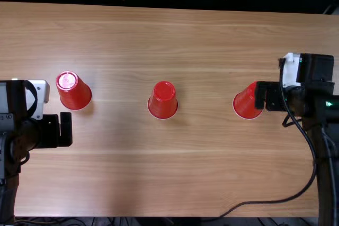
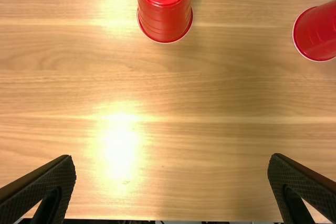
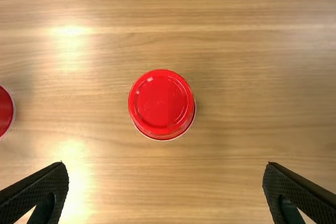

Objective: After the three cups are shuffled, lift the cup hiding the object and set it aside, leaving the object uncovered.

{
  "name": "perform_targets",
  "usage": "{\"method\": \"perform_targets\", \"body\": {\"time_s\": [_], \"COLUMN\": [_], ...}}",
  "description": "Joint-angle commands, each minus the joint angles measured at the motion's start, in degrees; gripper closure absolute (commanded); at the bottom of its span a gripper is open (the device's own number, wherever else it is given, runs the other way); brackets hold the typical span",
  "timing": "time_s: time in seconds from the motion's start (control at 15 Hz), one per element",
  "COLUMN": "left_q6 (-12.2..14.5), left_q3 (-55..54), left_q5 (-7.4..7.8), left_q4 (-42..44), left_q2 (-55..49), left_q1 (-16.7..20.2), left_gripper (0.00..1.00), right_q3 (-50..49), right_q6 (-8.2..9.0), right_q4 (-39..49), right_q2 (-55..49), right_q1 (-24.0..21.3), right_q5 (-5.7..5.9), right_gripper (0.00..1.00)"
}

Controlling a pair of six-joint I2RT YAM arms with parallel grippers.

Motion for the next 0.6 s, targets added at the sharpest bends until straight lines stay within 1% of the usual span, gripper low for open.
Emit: {"method": "perform_targets", "body": {"time_s": [0.0, 0.2, 0.33, 0.53], "left_q6": [-0.42, -0.42, -0.42, -0.32], "left_q3": [1.99, 1.91, 1.91, 1.99], "left_q5": [0.3, 0.2, 0.2, 0.2], "left_q4": [0.2, 0.42, 0.52, 0.52], "left_q2": [0.48, 0.57, 1.62, 2.59], "left_q1": [-0.17, -0.17, -0.17, -0.17], "left_gripper": [0.0, 0.0, 0.0, 0.0], "right_q3": [2.3, 2.39, 2.39, 2.48], "right_q6": [0.37, 0.48, 0.48, 0.59], "right_q4": [0.36, 2.89, 3.1, 3.31], "right_q2": [2.39, 6.87, 9.33, 11.97], "right_q1": [-0.25, -0.25, -0.25, -0.25], "right_q5": [-0.46, -0.67, -0.77, -1.72], "right_gripper": [0.0, 0.0, 0.0, 0.0]}}
